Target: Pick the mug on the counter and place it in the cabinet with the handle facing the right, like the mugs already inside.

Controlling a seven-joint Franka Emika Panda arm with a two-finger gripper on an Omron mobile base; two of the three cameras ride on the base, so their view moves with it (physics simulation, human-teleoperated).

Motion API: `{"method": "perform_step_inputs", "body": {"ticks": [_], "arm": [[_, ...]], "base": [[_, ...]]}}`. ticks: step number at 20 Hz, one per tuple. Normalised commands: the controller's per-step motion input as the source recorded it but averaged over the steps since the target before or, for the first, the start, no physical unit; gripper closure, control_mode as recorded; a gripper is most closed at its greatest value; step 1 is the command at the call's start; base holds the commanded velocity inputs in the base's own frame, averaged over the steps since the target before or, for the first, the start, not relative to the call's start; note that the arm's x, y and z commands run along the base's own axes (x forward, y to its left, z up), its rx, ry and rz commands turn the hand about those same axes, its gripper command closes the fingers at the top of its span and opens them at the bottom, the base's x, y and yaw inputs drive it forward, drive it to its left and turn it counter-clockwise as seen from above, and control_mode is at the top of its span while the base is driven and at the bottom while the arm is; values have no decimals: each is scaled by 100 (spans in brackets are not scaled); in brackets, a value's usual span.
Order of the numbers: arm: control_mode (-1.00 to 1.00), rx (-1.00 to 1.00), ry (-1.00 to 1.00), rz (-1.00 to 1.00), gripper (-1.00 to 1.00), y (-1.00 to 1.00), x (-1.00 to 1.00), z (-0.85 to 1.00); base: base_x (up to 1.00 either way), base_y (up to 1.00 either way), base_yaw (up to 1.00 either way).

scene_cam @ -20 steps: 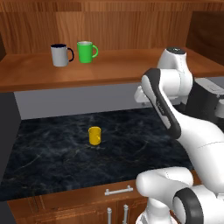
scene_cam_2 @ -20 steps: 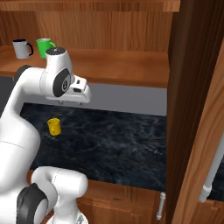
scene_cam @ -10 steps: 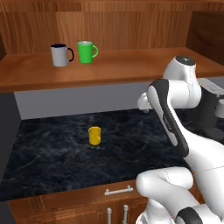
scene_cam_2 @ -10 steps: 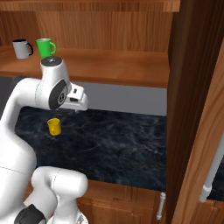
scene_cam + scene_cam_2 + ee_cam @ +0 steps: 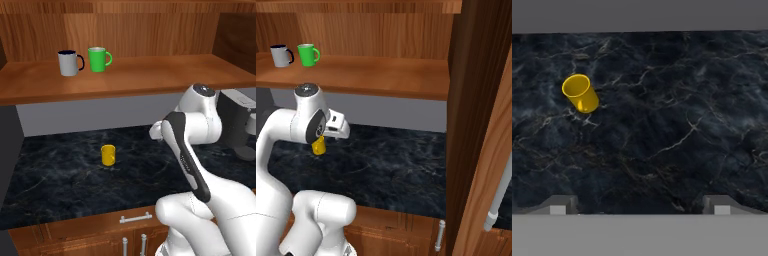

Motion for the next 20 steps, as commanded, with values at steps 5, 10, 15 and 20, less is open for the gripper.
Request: {"method": "perform_step_inputs", "body": {"ticks": [5,10,15,20], "arm": [[-100,0,-1,0,-100,29,0,-34],[-100,1,-2,0,-100,25,0,-32],[-100,0,-3,0,-100,27,0,-21],[-100,0,-4,0,-100,31,1,-8]], "base": [[0,0,0],[0,0,0],[0,0,0],[0,0,0]]}}
